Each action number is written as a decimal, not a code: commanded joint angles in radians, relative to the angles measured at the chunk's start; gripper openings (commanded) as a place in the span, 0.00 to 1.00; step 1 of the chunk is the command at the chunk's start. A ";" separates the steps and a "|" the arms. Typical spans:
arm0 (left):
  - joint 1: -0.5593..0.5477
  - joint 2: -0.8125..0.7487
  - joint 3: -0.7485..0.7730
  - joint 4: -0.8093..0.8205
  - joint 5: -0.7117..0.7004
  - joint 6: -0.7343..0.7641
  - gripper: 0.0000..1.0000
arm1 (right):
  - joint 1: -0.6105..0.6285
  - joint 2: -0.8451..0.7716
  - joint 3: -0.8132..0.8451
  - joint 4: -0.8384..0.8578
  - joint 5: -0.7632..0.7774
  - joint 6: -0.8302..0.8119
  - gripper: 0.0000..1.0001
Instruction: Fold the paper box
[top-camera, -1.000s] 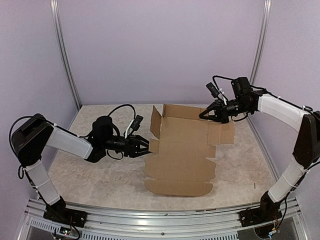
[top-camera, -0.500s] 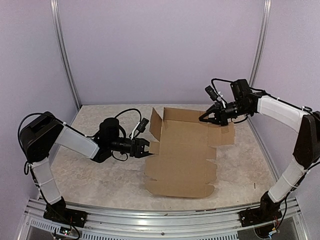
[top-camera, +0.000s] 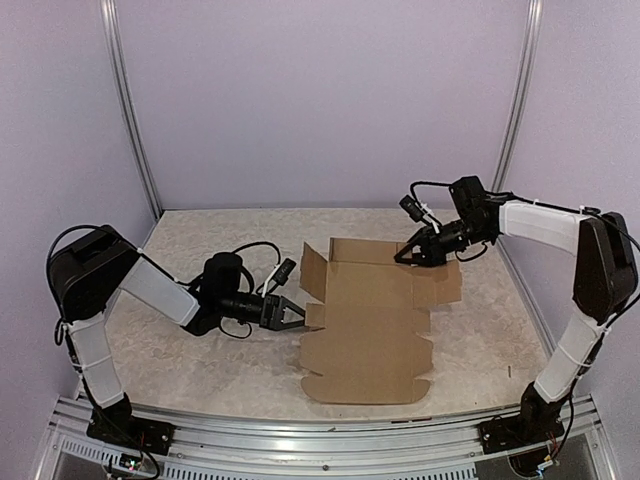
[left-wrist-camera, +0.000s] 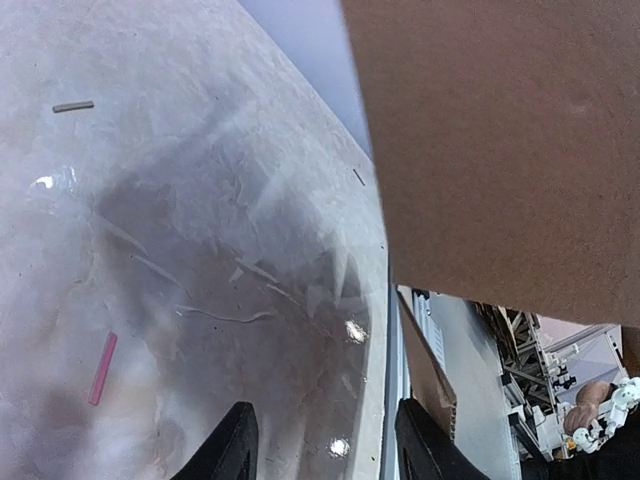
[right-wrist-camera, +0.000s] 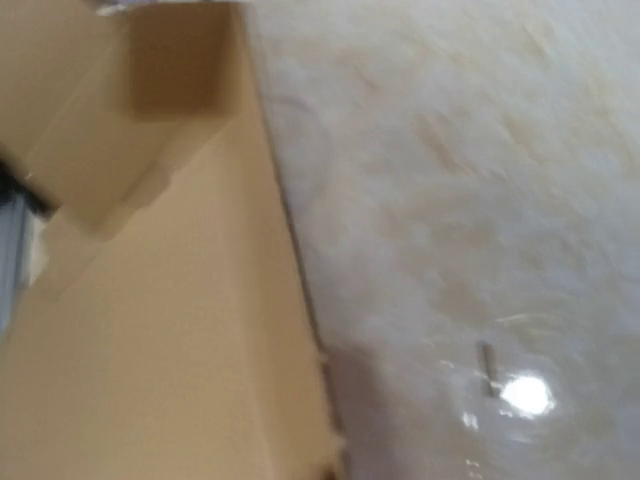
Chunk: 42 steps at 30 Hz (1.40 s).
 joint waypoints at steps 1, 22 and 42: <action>-0.009 0.031 -0.019 0.000 -0.024 -0.023 0.46 | 0.007 0.040 0.015 0.017 0.167 0.024 0.34; -0.078 0.048 -0.050 -0.107 -0.180 -0.076 0.47 | 0.231 -0.108 -0.235 -0.101 0.331 -0.247 0.45; -0.241 -0.265 0.107 -0.592 -0.612 -0.089 0.59 | 0.367 -0.042 -0.259 0.094 0.415 -0.115 0.58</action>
